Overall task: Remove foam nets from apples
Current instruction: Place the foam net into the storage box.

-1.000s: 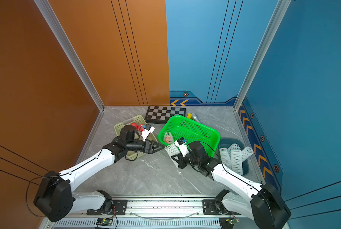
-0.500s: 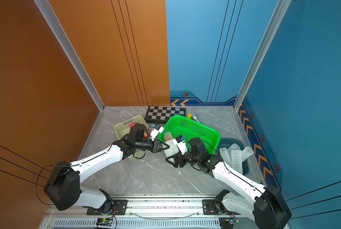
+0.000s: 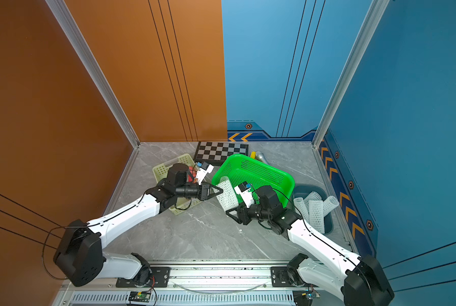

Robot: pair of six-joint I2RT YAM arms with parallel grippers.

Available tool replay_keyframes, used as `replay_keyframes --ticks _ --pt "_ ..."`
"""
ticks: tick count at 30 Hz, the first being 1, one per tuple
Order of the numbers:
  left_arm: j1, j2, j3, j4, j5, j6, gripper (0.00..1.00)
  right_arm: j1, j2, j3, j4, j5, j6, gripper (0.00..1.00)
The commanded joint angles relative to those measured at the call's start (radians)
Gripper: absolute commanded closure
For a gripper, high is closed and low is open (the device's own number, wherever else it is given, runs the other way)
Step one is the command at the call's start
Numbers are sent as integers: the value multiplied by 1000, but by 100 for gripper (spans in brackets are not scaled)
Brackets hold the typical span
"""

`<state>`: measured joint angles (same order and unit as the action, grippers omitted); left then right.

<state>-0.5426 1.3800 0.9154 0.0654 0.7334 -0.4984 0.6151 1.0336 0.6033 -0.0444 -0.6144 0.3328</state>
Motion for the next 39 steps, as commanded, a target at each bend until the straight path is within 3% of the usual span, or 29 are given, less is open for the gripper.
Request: replay_keyframes --ticks 1,4,9,11,13,15,19,26,31,36,39 --pt "19 -16 -24 27 -3 -9 100 -5 -38 -19 10 -45 3 68" --pt "21 -16 -22 31 3 -11 87 -8 -60 -21 14 -52 8 80" --pt "25 -14 -20 45 12 -15 62 -26 -93 -21 8 -52 15 85" --pt "27 -13 -22 52 14 -18 53 -38 -103 -21 2 -43 19 92" --pt "32 -15 -27 61 12 -24 32 -51 -111 -21 -3 -39 26 95" --pt "41 -22 -33 63 -1 -31 3 -68 -123 -17 -13 -23 37 97" --pt "72 -53 -48 68 -24 -39 2 -136 -168 11 -127 113 48 100" --pt "151 -117 -101 91 -23 -60 2 -308 -298 98 -490 600 74 100" --pt "156 -116 -116 140 -7 -80 2 -383 -441 130 -673 817 114 100" --pt "160 -87 -123 210 19 -113 2 -366 -532 164 -838 1090 245 100" --pt "165 -75 -126 234 30 -130 2 -325 -490 189 -900 1206 304 100"
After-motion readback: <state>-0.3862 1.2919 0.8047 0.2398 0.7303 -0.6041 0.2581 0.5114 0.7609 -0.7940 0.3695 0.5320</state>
